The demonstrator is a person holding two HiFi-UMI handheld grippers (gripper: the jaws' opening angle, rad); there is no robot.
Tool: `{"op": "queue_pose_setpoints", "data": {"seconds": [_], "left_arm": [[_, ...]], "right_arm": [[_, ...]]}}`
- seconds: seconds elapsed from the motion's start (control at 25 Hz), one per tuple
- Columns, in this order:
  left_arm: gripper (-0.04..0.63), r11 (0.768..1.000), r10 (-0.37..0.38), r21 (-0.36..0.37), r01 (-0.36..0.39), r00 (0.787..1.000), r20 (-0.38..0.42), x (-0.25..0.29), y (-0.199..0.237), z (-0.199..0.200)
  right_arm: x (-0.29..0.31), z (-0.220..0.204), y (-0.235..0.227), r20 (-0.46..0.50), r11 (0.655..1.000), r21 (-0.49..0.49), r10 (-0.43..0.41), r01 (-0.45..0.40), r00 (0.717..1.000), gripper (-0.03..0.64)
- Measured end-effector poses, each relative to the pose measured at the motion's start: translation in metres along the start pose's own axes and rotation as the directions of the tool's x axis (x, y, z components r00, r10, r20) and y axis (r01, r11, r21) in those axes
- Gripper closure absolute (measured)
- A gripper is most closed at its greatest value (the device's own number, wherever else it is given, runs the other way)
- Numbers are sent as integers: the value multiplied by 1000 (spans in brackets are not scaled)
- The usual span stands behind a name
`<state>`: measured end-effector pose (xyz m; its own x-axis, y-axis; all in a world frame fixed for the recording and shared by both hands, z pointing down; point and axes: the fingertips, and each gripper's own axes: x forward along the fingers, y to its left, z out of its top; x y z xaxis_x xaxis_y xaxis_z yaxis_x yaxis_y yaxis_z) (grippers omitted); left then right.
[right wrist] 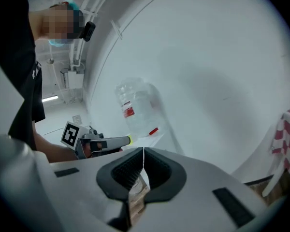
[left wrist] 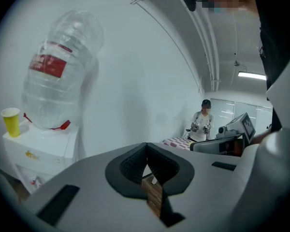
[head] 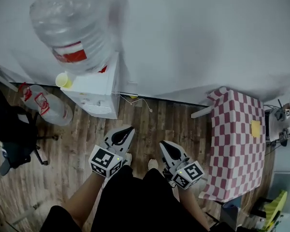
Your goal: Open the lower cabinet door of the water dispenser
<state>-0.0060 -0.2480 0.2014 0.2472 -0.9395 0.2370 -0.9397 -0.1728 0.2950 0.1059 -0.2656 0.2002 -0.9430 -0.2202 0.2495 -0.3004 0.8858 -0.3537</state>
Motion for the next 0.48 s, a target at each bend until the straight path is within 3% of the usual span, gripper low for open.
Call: {"op": "queue_pose_setpoints", "data": {"seconds": [0.12,0.2,0.32,0.48], "left_arm": [[581,994,103,-29,-102,994,23,-21,20,-3],[581,976,213,-54,-211,976,38,-41,35,-7],[581,925,371,-113,-364,927,56,-74,50,-16],[581,844,523,-169,-509,851,47,-100,52,-33]], "right_arm": [[37,1,17,-57,986,-72,144,-148,988,594],[59,2,28,-99,958,-102,258,-267,961,594],[81,1,38,-154,904,-122,392,-411,907,594],[97,-16,30,-244,847,-157,465,-508,851,594]]}}
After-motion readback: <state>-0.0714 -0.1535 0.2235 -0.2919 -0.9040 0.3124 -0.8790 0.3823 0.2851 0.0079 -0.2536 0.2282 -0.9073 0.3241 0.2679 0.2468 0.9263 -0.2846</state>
